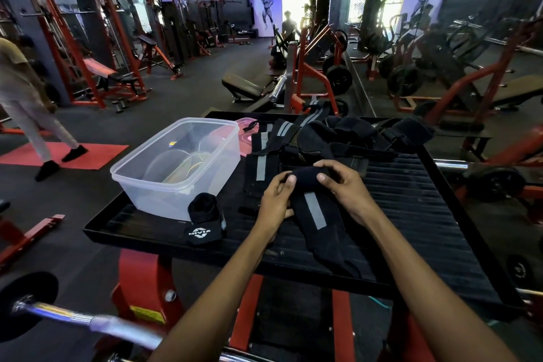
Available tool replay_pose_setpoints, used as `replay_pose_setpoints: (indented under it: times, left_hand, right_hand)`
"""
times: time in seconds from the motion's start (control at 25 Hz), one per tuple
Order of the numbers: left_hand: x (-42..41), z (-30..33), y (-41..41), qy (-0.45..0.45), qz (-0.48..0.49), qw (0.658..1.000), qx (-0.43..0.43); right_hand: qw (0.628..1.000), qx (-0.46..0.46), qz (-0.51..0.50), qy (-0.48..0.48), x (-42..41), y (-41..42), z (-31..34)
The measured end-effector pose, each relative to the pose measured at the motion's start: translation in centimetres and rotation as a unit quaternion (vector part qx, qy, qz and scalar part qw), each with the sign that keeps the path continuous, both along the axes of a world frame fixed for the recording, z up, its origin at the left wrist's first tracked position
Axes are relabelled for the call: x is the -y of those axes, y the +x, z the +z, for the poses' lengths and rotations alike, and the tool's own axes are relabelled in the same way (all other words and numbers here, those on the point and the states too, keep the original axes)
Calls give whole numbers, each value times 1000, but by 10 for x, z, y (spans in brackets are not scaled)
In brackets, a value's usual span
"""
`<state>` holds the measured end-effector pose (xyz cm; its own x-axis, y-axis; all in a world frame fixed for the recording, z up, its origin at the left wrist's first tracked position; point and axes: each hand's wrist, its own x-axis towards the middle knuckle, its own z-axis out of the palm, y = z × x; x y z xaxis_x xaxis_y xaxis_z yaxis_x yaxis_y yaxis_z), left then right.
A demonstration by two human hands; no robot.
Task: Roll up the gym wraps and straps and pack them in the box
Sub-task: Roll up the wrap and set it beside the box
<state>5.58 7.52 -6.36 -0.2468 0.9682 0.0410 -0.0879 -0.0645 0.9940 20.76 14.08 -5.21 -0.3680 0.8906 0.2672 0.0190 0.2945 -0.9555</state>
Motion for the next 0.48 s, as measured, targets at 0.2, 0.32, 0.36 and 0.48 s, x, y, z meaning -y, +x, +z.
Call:
replay_pose_setpoints:
  times: [0.2,0.32,0.36,0.48]
  left_hand:
    - [-3,-6,-5,55,10,997,-60]
    - [-1,-5,-3,47,0,998,-47]
    - [-1,-4,-1,24,-4,999,-21]
    - [-4,-6,-1,-20,-12,1000,16]
  right_hand:
    - [999,-1,-13,-49,1,-3,0]
    - [999,0,-15,-36,-4,-1,-4]
    - [1000,0,-14,-28,-4,-1,-4]
    - [1000,11,0,-3,-2,-1,-2]
